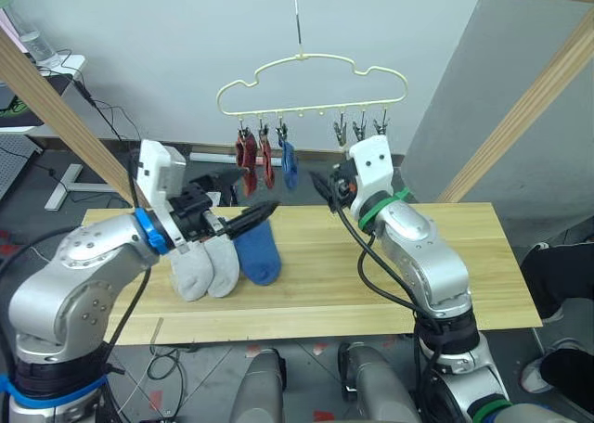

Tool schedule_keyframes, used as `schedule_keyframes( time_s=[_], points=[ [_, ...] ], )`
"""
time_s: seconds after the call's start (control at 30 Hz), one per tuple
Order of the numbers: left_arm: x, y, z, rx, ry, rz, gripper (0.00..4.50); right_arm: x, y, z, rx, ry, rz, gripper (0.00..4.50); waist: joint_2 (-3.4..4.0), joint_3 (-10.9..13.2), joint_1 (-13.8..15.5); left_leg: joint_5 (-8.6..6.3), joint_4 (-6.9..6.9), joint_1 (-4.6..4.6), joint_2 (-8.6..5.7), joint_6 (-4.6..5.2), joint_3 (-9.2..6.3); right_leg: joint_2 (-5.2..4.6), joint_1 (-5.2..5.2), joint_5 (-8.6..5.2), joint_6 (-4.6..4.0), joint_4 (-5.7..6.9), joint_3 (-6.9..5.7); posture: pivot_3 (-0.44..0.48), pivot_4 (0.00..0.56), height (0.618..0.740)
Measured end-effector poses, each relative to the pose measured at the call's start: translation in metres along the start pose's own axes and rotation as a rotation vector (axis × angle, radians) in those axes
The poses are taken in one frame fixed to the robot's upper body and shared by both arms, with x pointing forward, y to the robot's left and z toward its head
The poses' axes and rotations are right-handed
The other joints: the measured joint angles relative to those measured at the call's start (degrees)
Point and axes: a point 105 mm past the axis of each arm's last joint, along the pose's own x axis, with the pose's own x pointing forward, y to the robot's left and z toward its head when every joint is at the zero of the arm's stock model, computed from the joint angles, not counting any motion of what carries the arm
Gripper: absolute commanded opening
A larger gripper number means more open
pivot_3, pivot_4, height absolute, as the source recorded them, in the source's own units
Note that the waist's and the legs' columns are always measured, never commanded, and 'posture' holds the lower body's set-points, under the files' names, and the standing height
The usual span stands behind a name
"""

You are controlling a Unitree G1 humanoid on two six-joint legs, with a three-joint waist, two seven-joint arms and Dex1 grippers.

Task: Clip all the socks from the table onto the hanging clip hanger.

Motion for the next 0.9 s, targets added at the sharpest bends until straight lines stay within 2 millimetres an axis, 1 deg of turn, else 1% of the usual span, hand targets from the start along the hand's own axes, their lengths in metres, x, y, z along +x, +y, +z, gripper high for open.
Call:
schedule_keyframes(
  time_s=[0.1, 0.17, 0.3, 0.57, 0.67, 0.9],
  points=[
    [0.000, 0.003, 0.000, 0.000, -0.004, 0.014, 4.50, 0.005, -0.006, 0.001, 0.022, -0.009, -0.049, 3.40, 0.00, 0.00, -0.04, 0.00, -0.01, -0.06, 0.01, 0.01, -0.04, 0.02, -0.03, 0.00, -0.01, -0.02, -0.02, 0.078, 0.266, 0.740],
    [0.000, 0.006, 0.002, 0.004, -0.012, 0.035, 4.50, 0.009, -0.008, 0.000, 0.020, -0.005, -0.067, 2.72, 0.00, 0.00, -0.04, -0.01, -0.03, -0.09, 0.01, 0.01, -0.10, 0.04, -0.05, 0.00, -0.02, -0.02, -0.03, 0.082, 0.265, 0.740],
    [0.000, 0.009, 0.004, 0.010, -0.020, 0.056, 4.50, 0.014, -0.006, 0.001, 0.027, -0.015, -0.083, 2.72, 0.00, 0.00, -0.03, -0.01, -0.03, -0.08, 0.02, 0.01, -0.10, 0.07, -0.05, 0.00, -0.03, 0.00, -0.03, 0.087, 0.258, 0.740],
    [0.000, 0.011, 0.003, 0.011, -0.016, 0.082, 4.50, 0.021, -0.011, 0.006, 0.031, -0.041, -0.122, 2.72, -0.01, -0.01, -0.02, 0.00, -0.01, -0.08, 0.01, 0.00, -0.12, 0.08, -0.04, 0.01, -0.04, 0.04, -0.06, 0.090, 0.245, 0.740],
    [0.001, 0.012, 0.005, 0.016, -0.022, 0.087, 4.50, 0.027, -0.014, 0.006, 0.044, -0.036, -0.139, 2.72, -0.02, -0.02, -0.01, 0.00, 0.00, -0.08, 0.01, 0.00, -0.11, 0.08, -0.04, 0.16, -0.28, 0.06, -0.10, 0.086, 0.236, 0.740],
    [0.001, 0.017, 0.006, 0.014, -0.026, 0.104, 4.50, 0.036, -0.007, 0.015, 0.054, -0.065, -0.129, 2.72, -0.03, -0.03, 0.00, 0.00, 0.00, -0.08, 0.00, 0.00, -0.12, 0.10, -0.04, 0.18, -0.33, 0.06, -0.25, 0.089, 0.231, 0.740]
  ],
)
